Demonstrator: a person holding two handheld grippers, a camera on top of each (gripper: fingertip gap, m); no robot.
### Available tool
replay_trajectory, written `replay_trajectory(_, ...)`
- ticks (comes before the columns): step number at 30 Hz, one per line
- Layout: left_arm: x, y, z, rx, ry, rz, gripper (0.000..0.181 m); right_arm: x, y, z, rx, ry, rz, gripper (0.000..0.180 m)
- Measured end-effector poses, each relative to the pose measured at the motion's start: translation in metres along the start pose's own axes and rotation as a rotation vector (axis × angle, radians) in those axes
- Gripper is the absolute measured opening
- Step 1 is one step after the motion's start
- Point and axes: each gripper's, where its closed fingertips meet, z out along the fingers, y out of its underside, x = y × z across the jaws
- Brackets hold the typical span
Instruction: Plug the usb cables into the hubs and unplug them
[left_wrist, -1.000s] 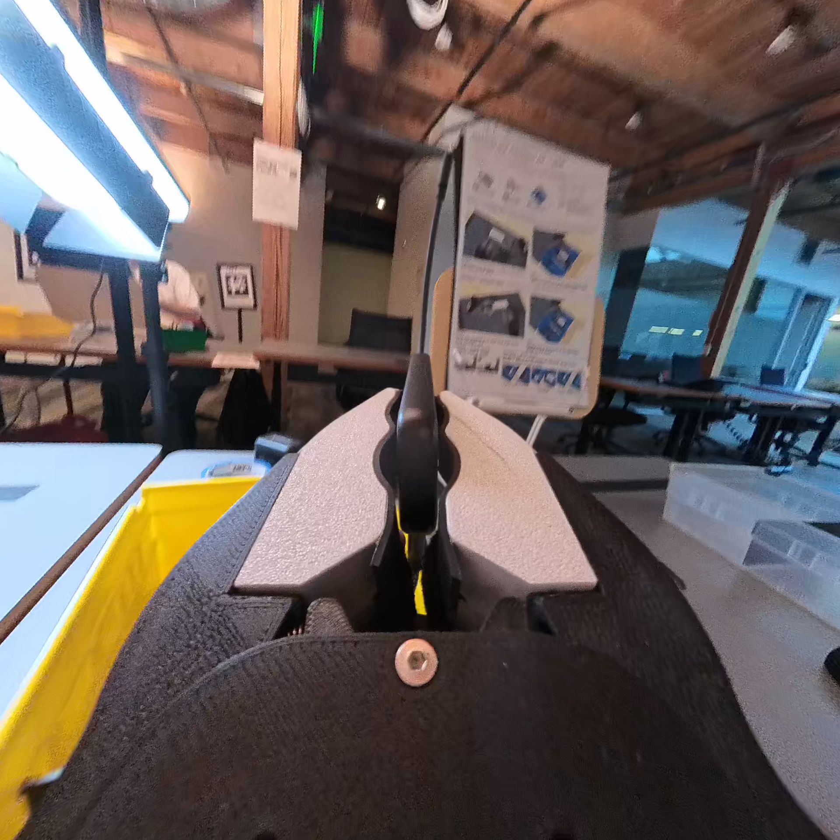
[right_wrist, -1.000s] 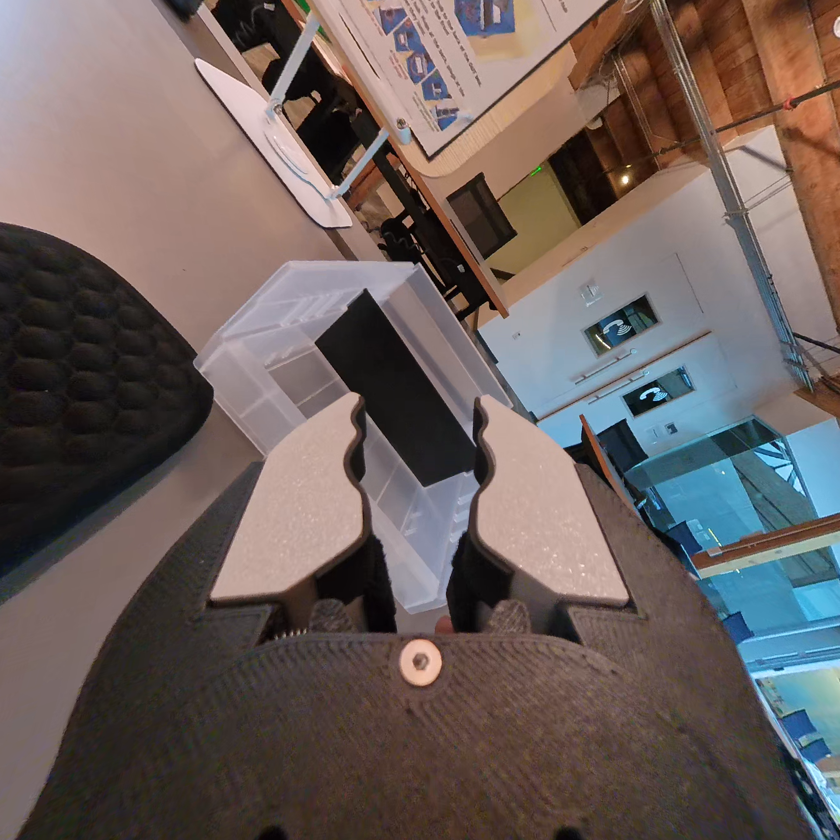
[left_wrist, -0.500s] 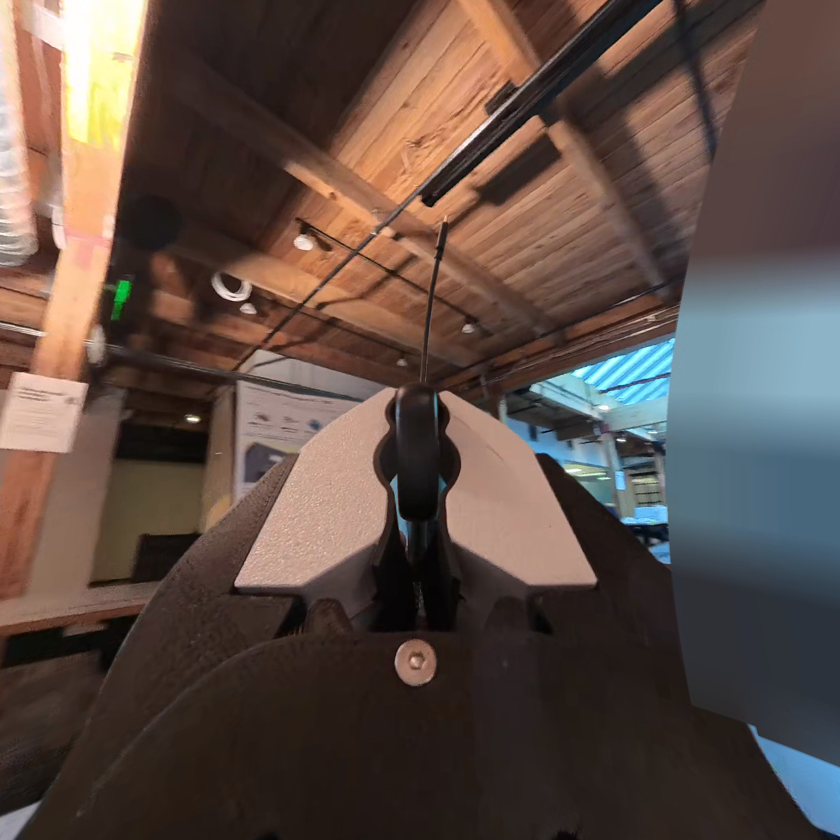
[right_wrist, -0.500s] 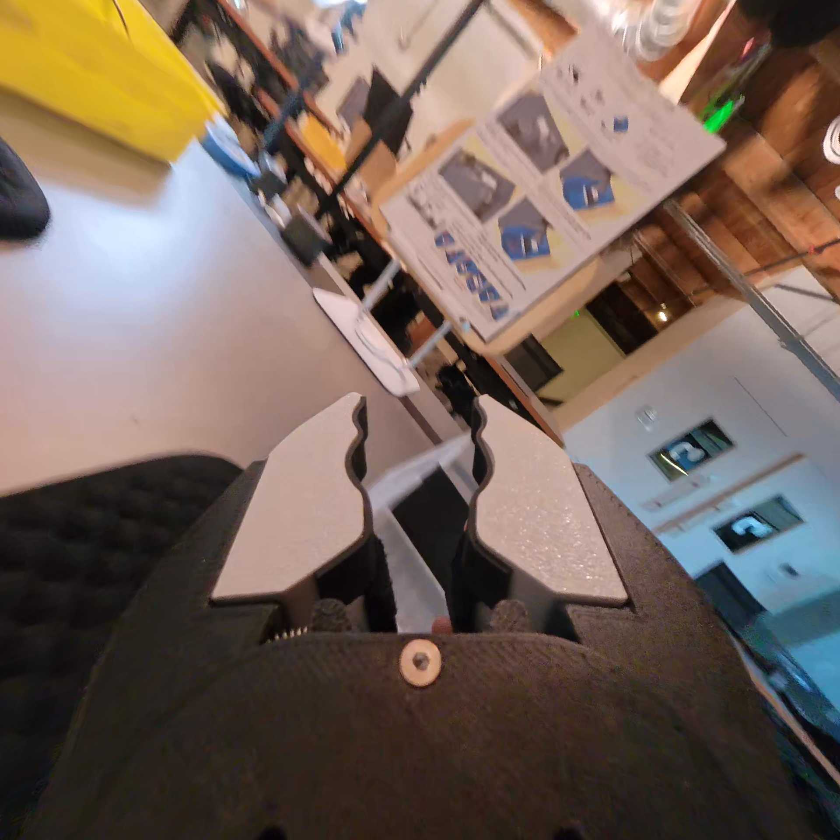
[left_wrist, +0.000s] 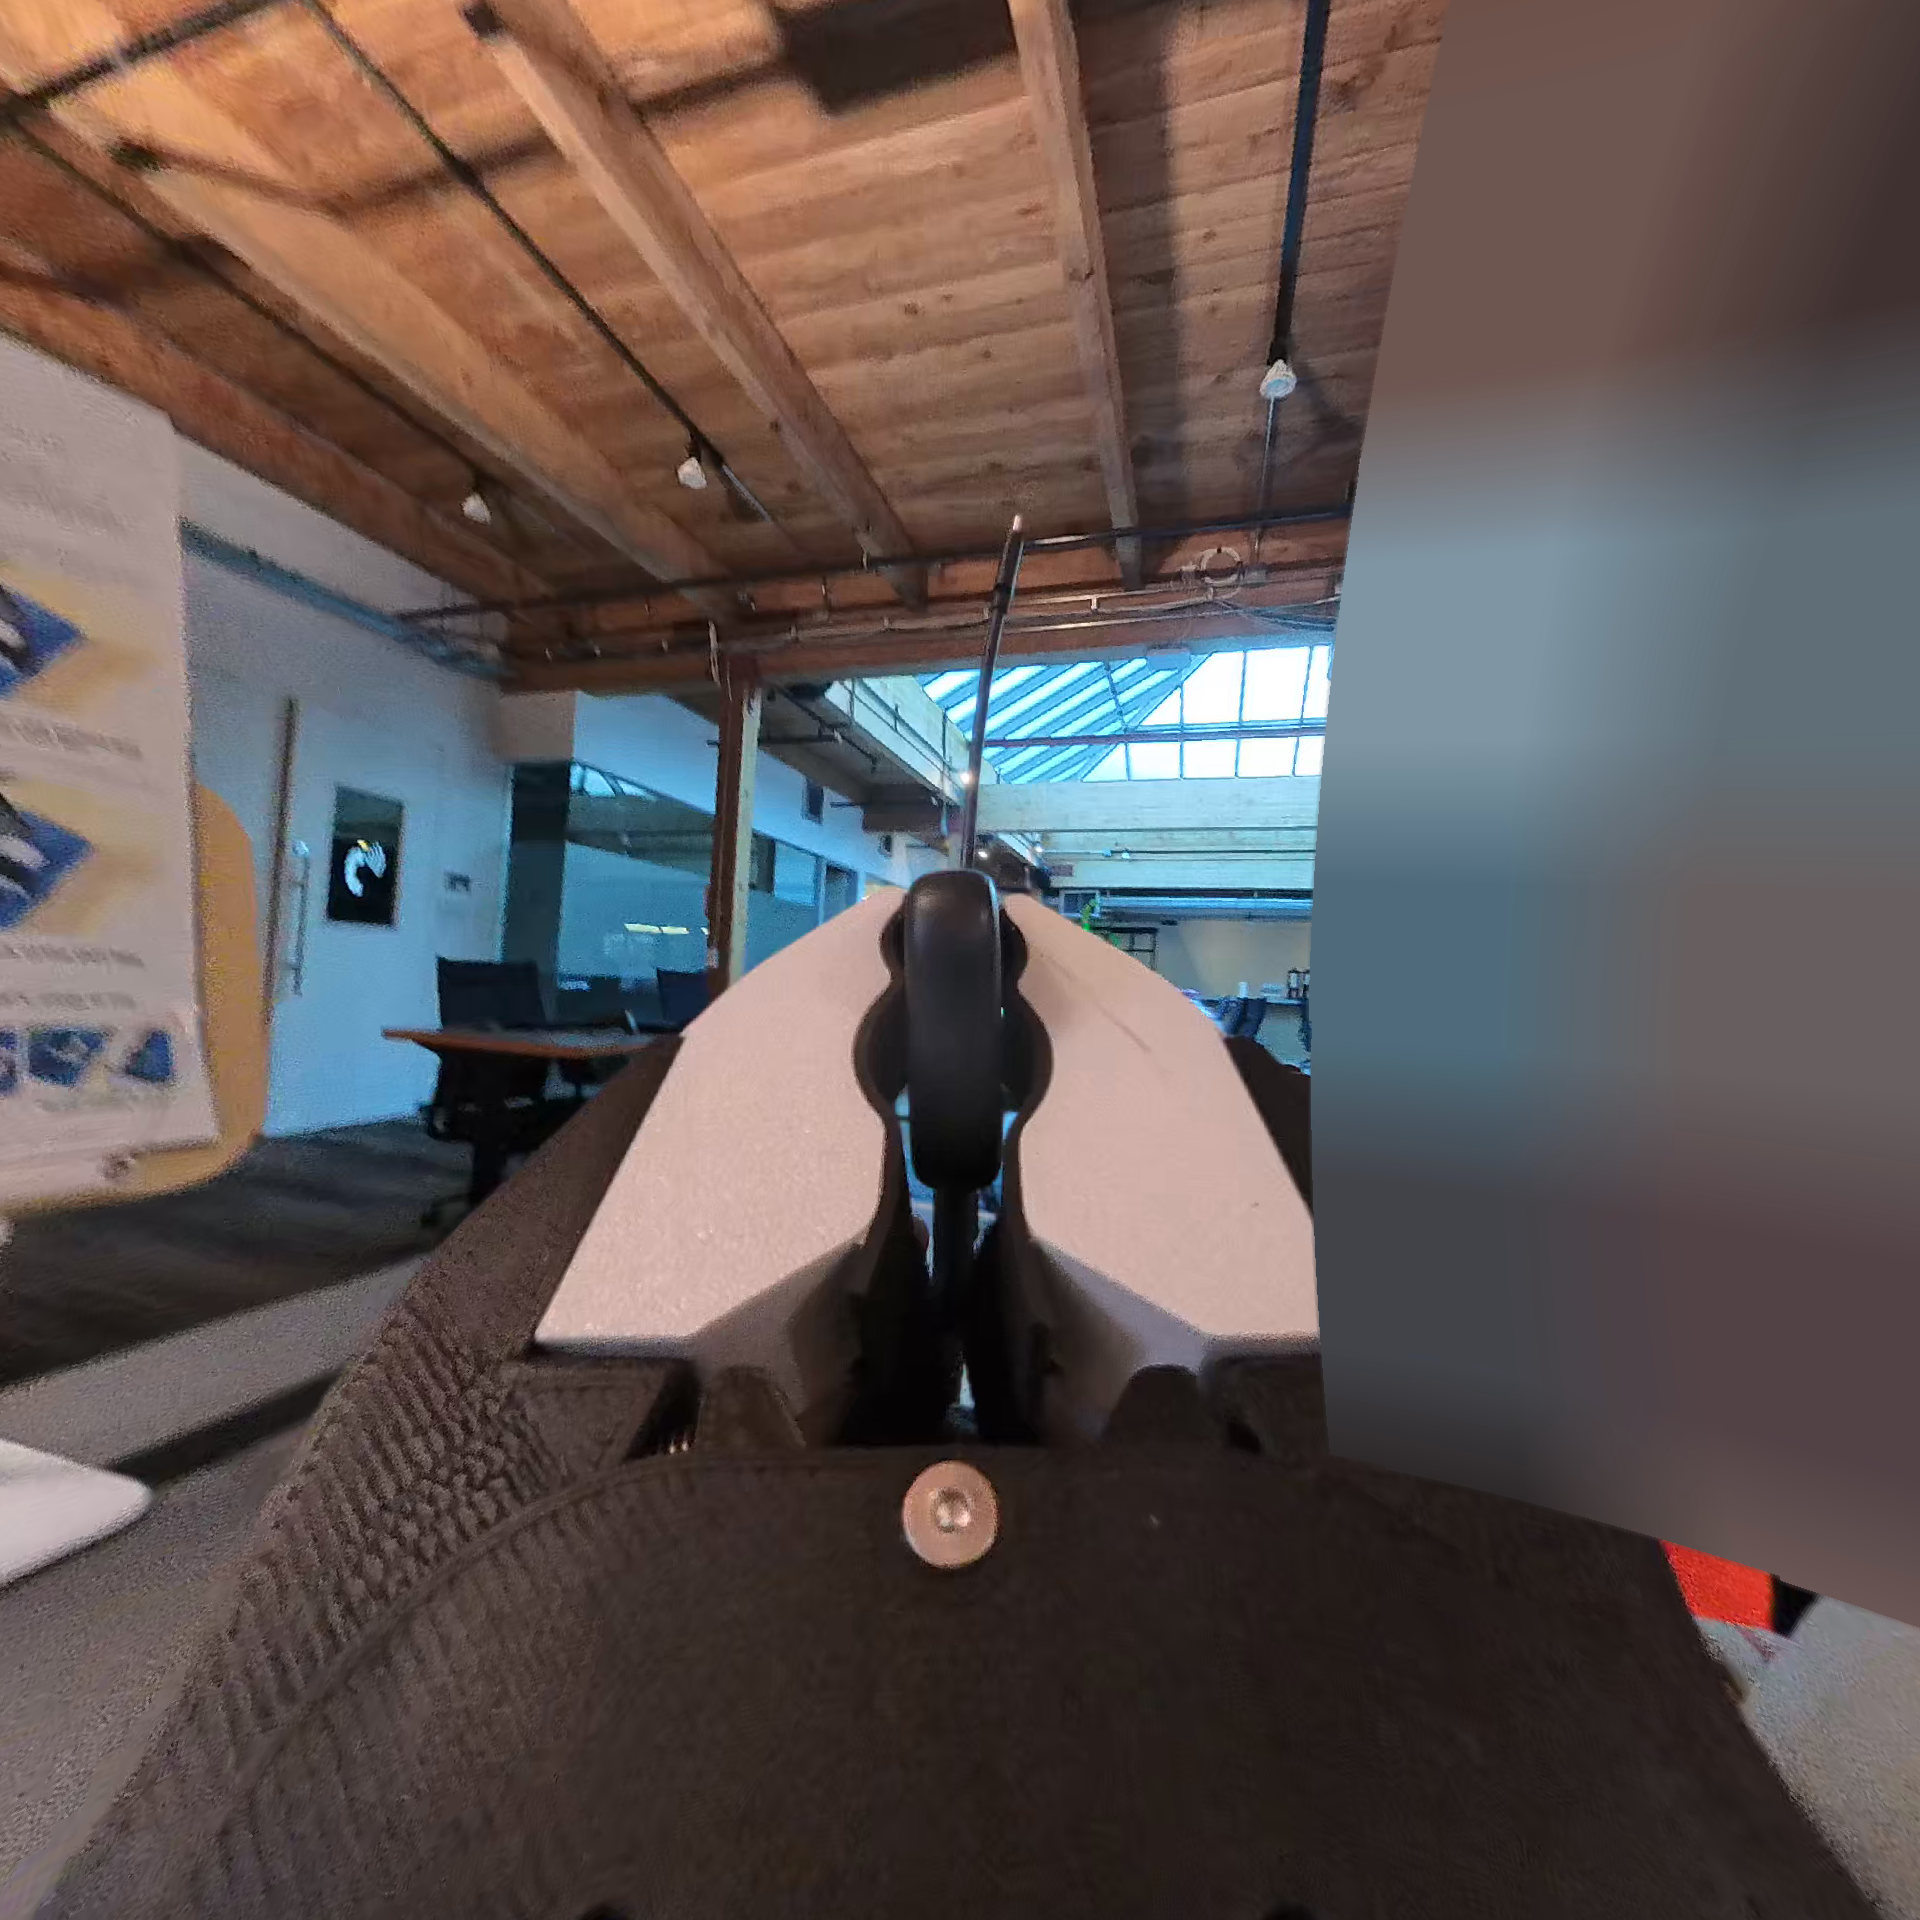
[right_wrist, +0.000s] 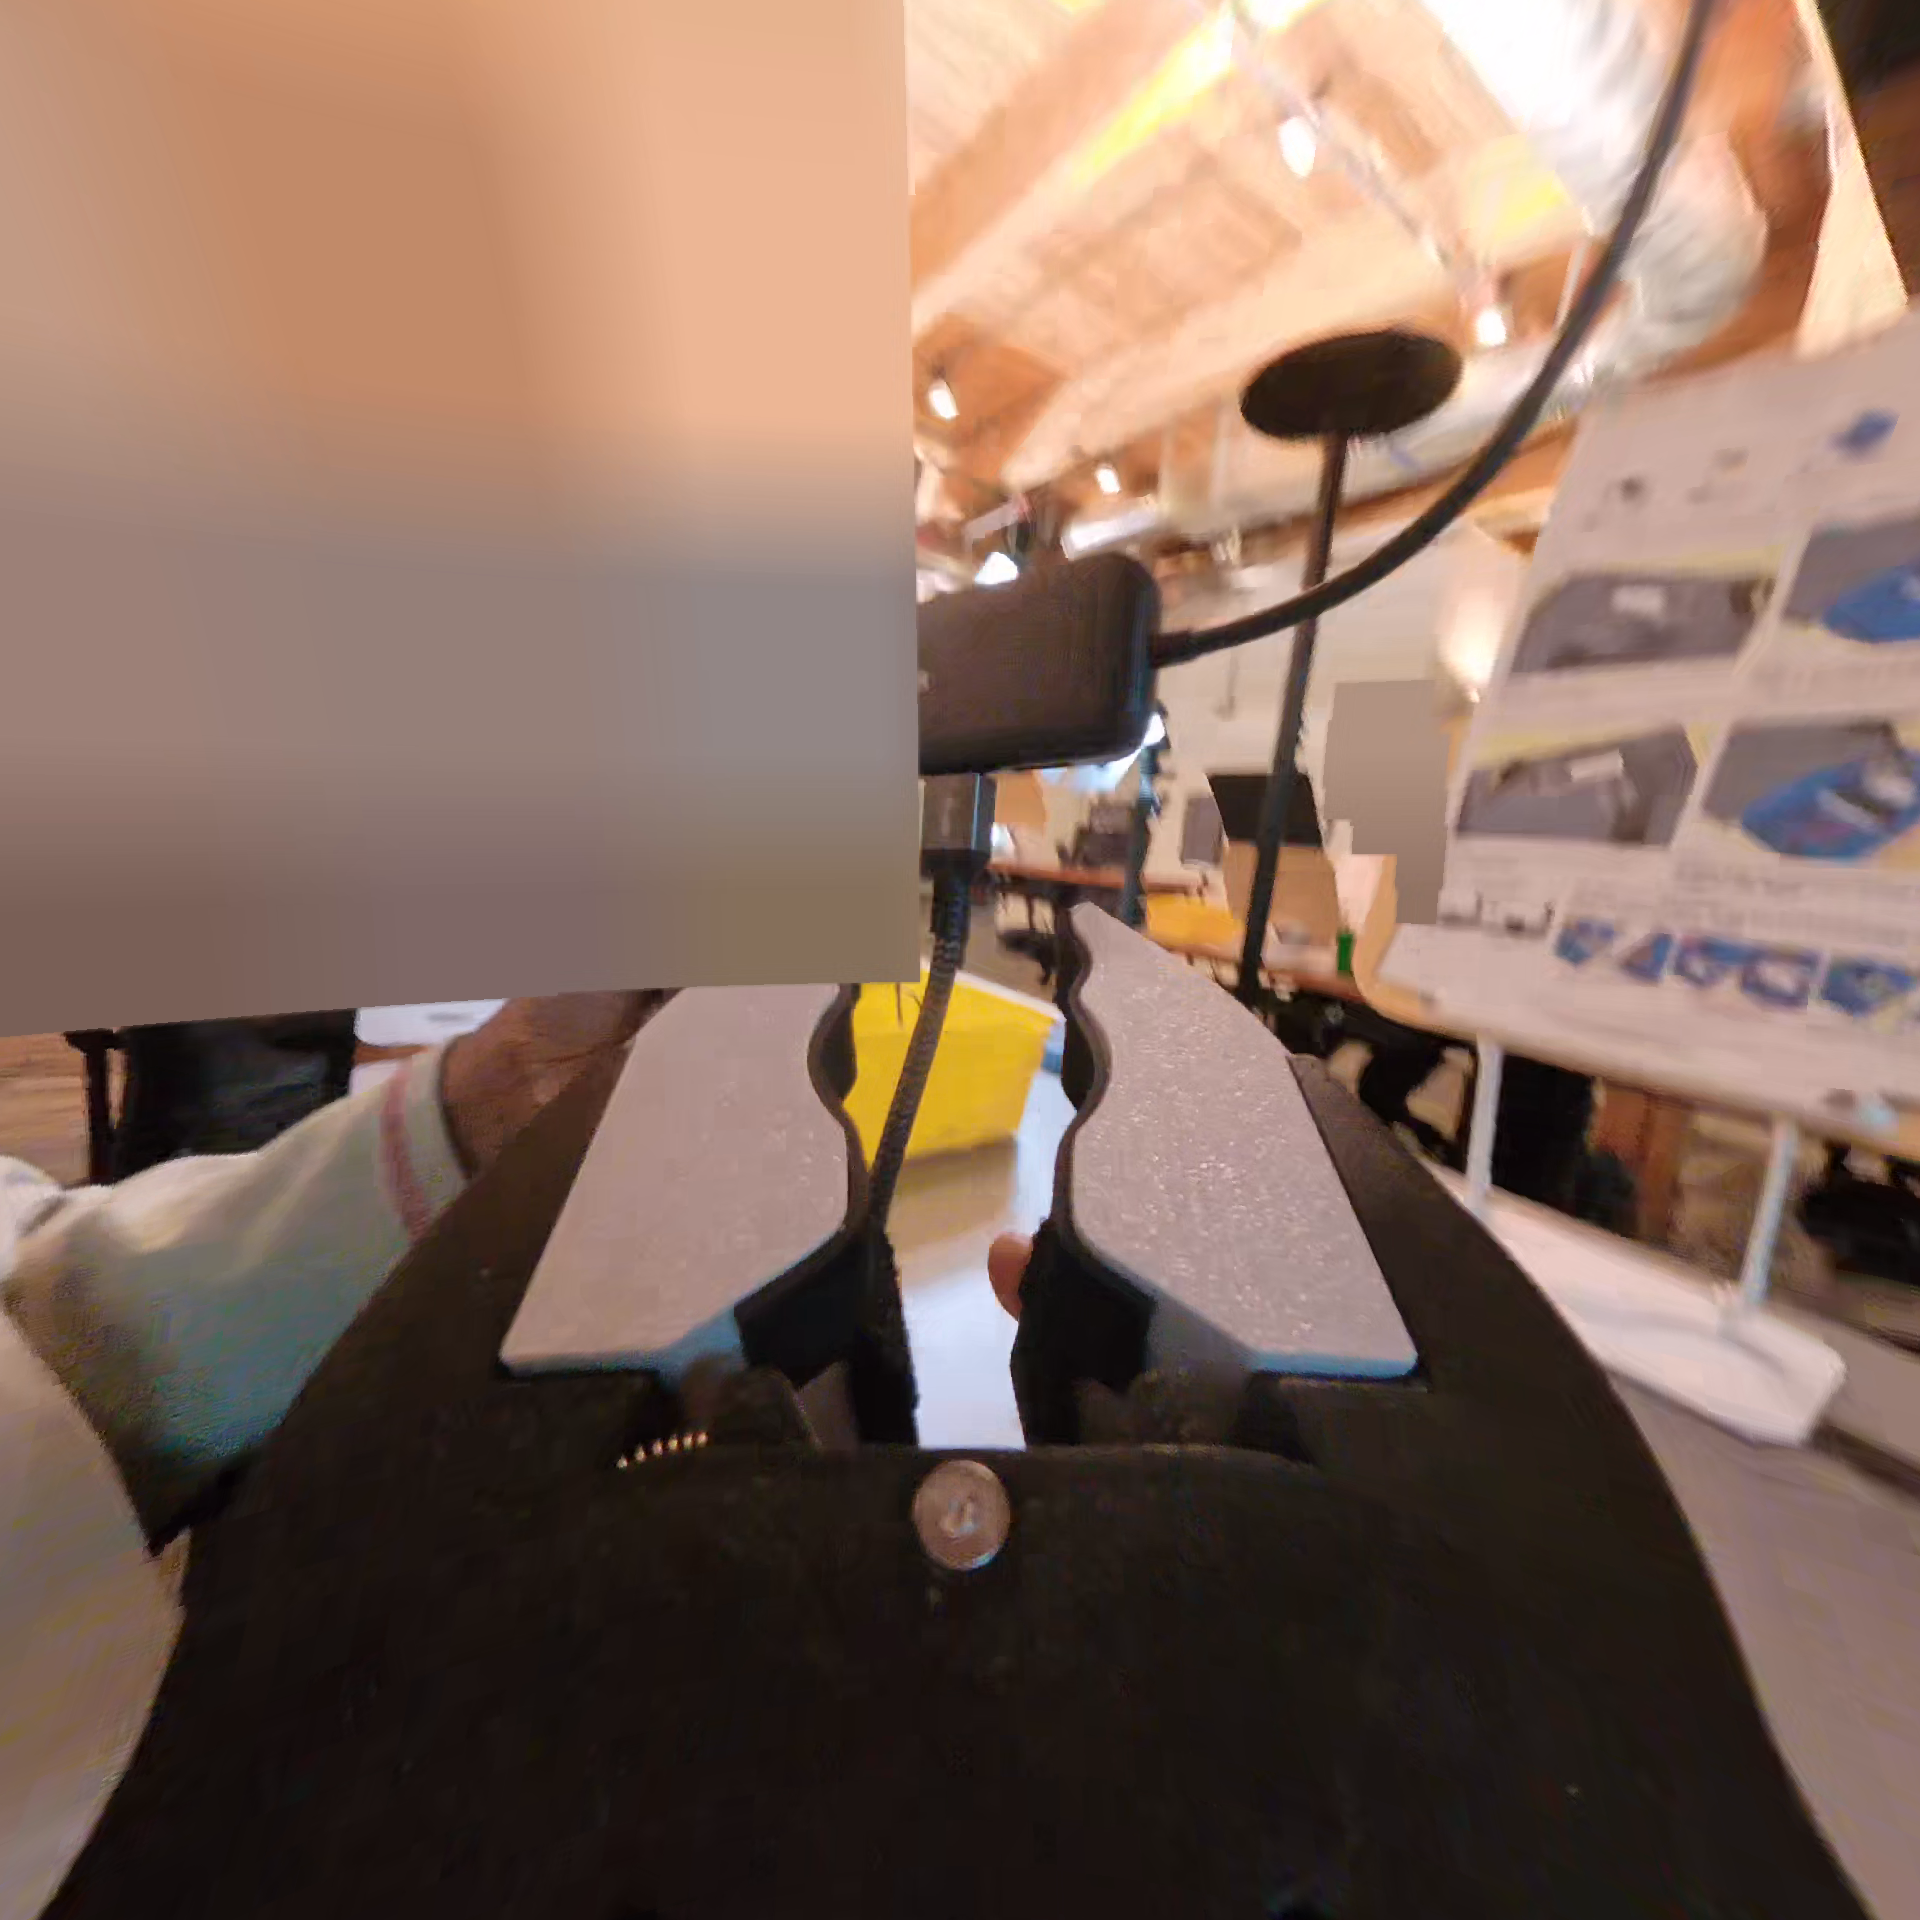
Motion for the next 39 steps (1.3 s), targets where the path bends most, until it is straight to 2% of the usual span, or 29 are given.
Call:
replay_trajectory(1,0.001,0.013,0.002,-0.018,-0.001,-0.028,0.012,0.002,0.011,0.003,-0.047,0.022,-0.007,0.038)
replay_trajectory(5,0.005,0.048,0.009,-0.044,-0.044,-0.012,0.013,0.013,0.037,0.006,-0.182,0.138,-0.111,0.039)
replay_trajectory(7,0.01,0.059,0.01,-0.042,-0.057,-0.019,0.013,0.021,0.042,0.003,-0.226,0.204,-0.172,0.022)
replay_trajectory(11,0.011,0.074,0.004,-0.096,-0.082,0.014,0.013,0.029,0.053,-0.006,-0.369,0.239,-0.324,0.018)
replay_trajectory(13,0.007,0.084,-0.005,-0.207,-0.081,0.027,0.017,0.033,0.057,-0.01,-0.436,0.245,-0.396,0.018)
replay_trajectory(15,0.002,0.092,-0.019,-0.335,-0.085,0.048,0.035,0.032,0.059,-0.013,-0.494,0.22,-0.472,0.018)
replay_trajectory(17,-0.002,0.098,-0.027,-0.457,-0.074,0.065,0.039,0.031,0.064,-0.016,-0.562,0.194,-0.542,0.018)
replay_trajectory(20,0.004,0.122,-0.045,-0.742,-0.01,0.082,0.044,0.023,0.077,-0.018,-0.677,0.123,-0.627,0.018)
replay_trajectory(22,0.005,0.128,-0.05,-0.804,-0.015,0.165,0.044,0.018,0.086,-0.018,-0.734,0.081,-0.677,0.018)
replay_trajectory(23,0.004,0.129,-0.051,-0.816,-0.025,0.197,0.043,0.017,0.09,-0.018,-0.757,0.077,-0.707,0.018)
replay_trajectory(26,0.006,0.136,-0.051,-0.852,-0.028,0.173,0.021,0.014,0.098,-0.018,-0.816,0.051,-0.799,0.018)
replay_trajectory(29,0.007,0.141,-0.051,-0.842,-0.014,0.136,0.014,0.017,0.098,-0.018,-0.839,0.071,-0.864,0.018)
replay_trajectory(33,0.009,0.13,-0.043,-0.724,-0.014,0.055,0.012,0.02,0.087,-0.013,-0.786,0.117,-0.918,0.018)
replay_trajectory(39,0.006,0.126,-0.044,-0.727,-0.04,0.056,0.011,0.019,0.086,-0.009,-0.765,0.123,-0.916,0.018)
